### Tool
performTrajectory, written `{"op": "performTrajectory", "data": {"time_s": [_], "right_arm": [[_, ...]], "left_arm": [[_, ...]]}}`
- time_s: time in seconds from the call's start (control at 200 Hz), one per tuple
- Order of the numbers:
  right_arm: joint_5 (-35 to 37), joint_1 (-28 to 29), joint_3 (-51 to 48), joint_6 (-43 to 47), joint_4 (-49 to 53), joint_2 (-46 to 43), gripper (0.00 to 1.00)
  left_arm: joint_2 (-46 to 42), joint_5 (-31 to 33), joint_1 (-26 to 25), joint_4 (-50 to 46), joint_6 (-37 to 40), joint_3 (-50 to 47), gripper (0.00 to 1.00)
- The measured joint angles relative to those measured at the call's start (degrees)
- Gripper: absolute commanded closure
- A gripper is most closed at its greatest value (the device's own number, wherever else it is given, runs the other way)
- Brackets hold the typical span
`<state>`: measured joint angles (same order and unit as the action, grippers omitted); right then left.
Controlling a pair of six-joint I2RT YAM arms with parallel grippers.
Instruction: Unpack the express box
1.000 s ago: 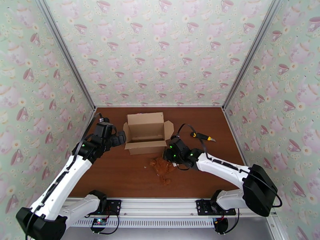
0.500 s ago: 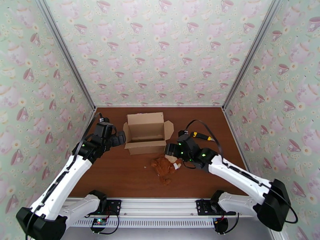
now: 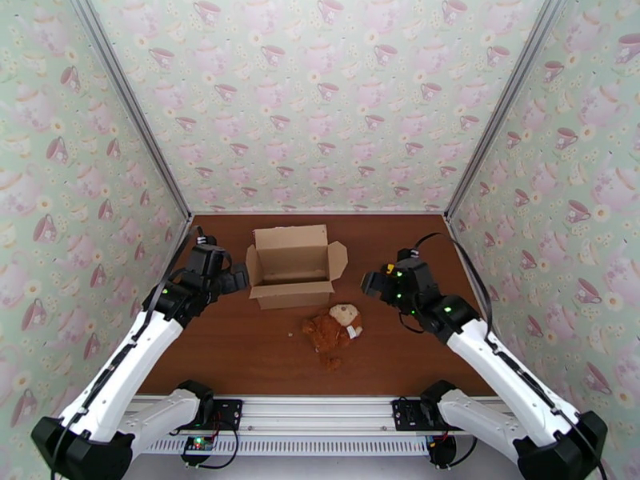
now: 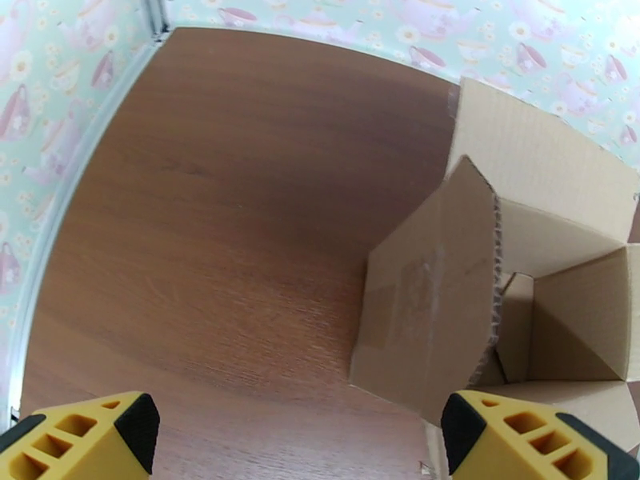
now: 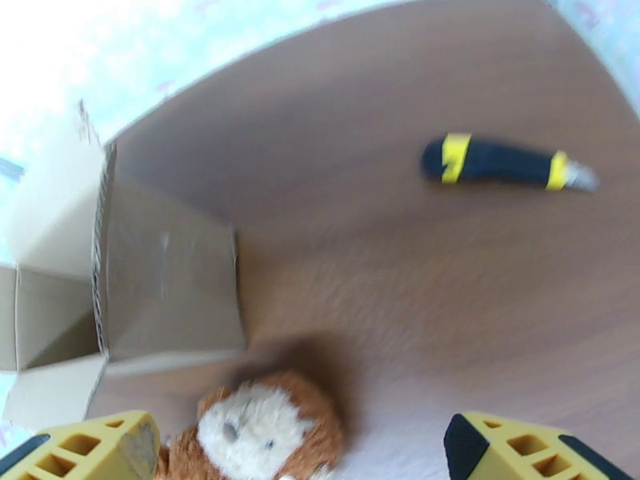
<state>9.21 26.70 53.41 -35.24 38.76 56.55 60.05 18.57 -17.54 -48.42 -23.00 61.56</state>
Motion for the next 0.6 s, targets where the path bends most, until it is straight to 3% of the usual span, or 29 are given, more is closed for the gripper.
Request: {"op": "performTrajectory", "data": {"time_s": [0.185,0.396,0.596], "right_arm": [[7.56,-3.37,-1.25,8.87,-7.39,1.66,0.00],[13.27,-8.48,-12.68,17.09,-26.01,4.35,0.00],[16.59,-11.06,-23.19,24.06,-44.48,5.20,0.00]], "left_arm": [[-0.20,2.03,4.24,2.67,2.91,-0.15,0.00],[-4.48,5.53,9.49,15.19,6.60,-9.60,0.00],[-2.12,7.89,12.41,26.40,8.24,-16.61,0.00]]}}
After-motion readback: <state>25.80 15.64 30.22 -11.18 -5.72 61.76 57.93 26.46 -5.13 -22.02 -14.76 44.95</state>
